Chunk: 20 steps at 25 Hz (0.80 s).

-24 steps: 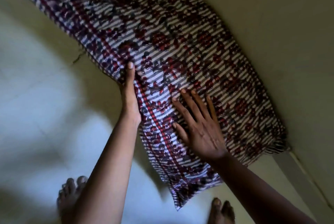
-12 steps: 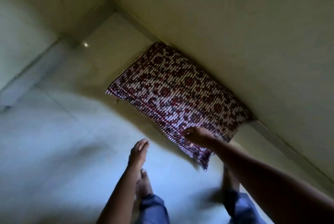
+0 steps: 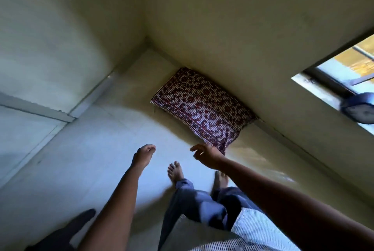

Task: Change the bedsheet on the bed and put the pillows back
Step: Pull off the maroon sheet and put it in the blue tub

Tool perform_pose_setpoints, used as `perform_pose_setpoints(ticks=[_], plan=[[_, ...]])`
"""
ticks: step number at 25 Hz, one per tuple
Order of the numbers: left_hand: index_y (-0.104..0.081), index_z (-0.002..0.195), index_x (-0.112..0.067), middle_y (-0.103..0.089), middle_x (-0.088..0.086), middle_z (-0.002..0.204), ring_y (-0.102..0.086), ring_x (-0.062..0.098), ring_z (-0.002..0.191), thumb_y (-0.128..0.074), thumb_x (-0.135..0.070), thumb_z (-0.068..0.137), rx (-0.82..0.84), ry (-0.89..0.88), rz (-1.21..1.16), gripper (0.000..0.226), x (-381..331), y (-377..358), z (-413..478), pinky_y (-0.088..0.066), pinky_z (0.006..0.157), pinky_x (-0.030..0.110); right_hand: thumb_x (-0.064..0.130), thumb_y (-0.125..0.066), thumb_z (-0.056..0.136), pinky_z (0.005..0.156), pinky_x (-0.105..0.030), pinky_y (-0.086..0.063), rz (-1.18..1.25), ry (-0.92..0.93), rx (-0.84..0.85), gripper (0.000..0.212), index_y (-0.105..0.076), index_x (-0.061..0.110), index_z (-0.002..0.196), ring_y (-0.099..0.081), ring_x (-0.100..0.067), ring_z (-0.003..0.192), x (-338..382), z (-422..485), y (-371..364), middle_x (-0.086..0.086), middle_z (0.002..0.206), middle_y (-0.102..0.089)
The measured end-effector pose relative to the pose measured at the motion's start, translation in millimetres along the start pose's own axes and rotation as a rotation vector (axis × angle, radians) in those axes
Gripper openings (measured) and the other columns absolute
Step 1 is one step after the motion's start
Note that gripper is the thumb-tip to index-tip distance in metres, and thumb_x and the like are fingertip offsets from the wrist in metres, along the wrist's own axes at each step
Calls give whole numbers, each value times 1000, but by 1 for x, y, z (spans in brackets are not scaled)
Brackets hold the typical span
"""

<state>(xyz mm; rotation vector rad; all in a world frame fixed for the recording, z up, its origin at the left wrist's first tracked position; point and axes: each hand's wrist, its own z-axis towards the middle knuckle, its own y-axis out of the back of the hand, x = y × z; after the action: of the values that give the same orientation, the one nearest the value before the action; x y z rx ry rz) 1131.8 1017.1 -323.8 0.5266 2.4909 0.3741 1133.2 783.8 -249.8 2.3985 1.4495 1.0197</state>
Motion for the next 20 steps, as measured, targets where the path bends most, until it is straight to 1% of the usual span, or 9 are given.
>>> perform_pose_setpoints(ticks=[3, 5, 7, 9, 11, 14, 17, 18, 20], plan=[[-61, 115, -13, -62, 11, 120, -61, 28, 106, -50, -22, 94, -97, 30, -167, 25, 37, 5, -54, -42, 86, 33, 18, -51, 93, 51, -9, -37, 14, 55, -2, 33, -54, 18, 126, -52, -8, 67, 2, -37, -9, 3, 91, -59], [-61, 113, -14, -63, 10, 117, -61, 28, 104, -51, -23, 94, -145, 54, -293, 23, 69, -4, -91, -42, 85, 33, 19, -50, 93, 53, -8, -38, -48, 116, 21, 32, -55, 19, 124, -51, -4, 65, -1, -49, -10, 10, 81, -55], [-61, 112, -13, -62, 9, 114, -61, 27, 102, -55, -27, 91, -211, 82, -435, 27, 99, -20, -134, -41, 80, 31, 19, -50, 93, 62, -12, -41, -124, 180, 37, 29, -57, 19, 122, -55, -7, 73, -2, -61, -13, 9, 85, -57], [-62, 108, -14, -63, 12, 115, -60, 27, 102, -60, -34, 80, -347, 109, -582, 35, 134, -43, -181, -42, 77, 31, 19, -52, 93, 60, -7, -41, -163, 272, 78, 24, -59, 21, 116, -57, -7, 72, -2, -73, -26, 4, 89, -59], [-62, 109, -13, -63, 12, 118, -59, 28, 108, -61, -28, 85, -524, 132, -698, 28, 174, -71, -228, -45, 89, 37, 19, -53, 93, 51, -3, -38, -170, 356, 112, 18, -60, 23, 109, -57, -1, 65, 3, -85, -47, 2, 87, -60], [-61, 113, -16, -61, 7, 118, -56, 25, 111, -54, -21, 93, -634, 201, -807, 21, 228, -110, -282, -44, 95, 42, 16, -54, 92, 53, -7, -39, -144, 437, 184, 15, -61, 22, 105, -60, -10, 70, 12, -106, -86, 2, 88, -61], [-61, 109, -5, -57, 8, 106, -51, 20, 100, -49, -13, 95, -825, 235, -930, 20, 272, -136, -342, -39, 86, 31, 14, -51, 93, 61, -14, -42, -207, 479, 350, 19, -64, 21, 104, -59, -10, 76, 36, -138, -136, 7, 88, -61], [-59, 114, 0, -54, 7, 107, -47, 17, 101, -46, -11, 96, -894, 264, -970, 24, 287, -144, -361, -36, 86, 27, 13, -50, 93, 62, -15, -42, -244, 495, 409, 20, -65, 21, 104, -58, -8, 75, 45, -149, -156, 9, 88, -61], [-52, 125, 1, -52, 8, 116, -46, 16, 106, -43, -12, 98, -970, 322, -1050, 31, 322, -159, -398, -36, 91, 28, 14, -49, 91, 63, -15, -42, -316, 518, 503, 21, -67, 20, 100, -58, -5, 75, 65, -171, -207, 8, 89, -63]])
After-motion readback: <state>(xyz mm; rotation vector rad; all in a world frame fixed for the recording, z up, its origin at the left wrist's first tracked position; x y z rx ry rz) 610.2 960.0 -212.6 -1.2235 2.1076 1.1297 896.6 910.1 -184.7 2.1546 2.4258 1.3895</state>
